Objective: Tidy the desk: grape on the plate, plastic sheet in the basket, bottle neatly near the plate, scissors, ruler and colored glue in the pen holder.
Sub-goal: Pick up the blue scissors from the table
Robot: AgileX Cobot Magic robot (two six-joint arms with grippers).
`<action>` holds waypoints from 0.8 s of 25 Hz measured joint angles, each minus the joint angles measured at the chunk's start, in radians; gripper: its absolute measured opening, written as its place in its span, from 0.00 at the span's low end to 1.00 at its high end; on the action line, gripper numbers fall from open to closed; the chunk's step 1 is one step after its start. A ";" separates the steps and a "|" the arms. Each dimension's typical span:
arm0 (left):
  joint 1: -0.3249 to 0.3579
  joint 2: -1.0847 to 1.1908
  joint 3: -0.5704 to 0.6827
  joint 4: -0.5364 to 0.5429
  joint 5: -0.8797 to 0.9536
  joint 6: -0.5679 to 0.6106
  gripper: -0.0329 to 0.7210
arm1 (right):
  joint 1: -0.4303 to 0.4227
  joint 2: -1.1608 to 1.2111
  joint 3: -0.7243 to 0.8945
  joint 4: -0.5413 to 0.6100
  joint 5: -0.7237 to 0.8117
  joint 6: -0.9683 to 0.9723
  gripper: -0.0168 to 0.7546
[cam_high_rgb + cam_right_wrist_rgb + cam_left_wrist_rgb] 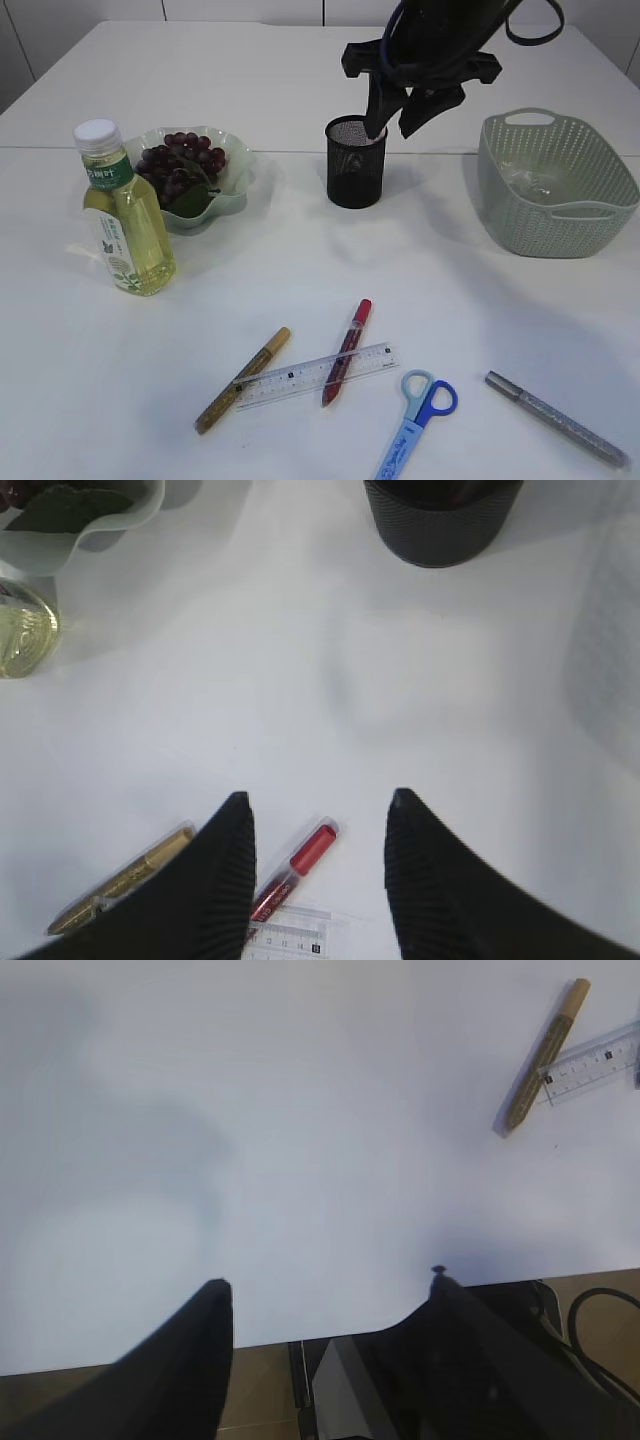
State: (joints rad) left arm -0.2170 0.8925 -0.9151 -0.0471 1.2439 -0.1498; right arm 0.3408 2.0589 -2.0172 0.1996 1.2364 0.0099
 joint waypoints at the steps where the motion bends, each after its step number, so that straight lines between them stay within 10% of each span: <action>1: 0.000 0.000 0.000 -0.002 0.000 0.000 0.63 | 0.000 0.000 0.000 -0.001 0.000 0.008 0.48; 20: 0.000 0.000 0.000 -0.054 0.000 0.000 0.63 | 0.000 -0.380 0.503 -0.021 0.000 0.270 0.48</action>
State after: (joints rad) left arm -0.2170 0.8925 -0.9151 -0.1007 1.2439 -0.1498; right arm 0.3408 1.6792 -1.5141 0.1791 1.2364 0.2798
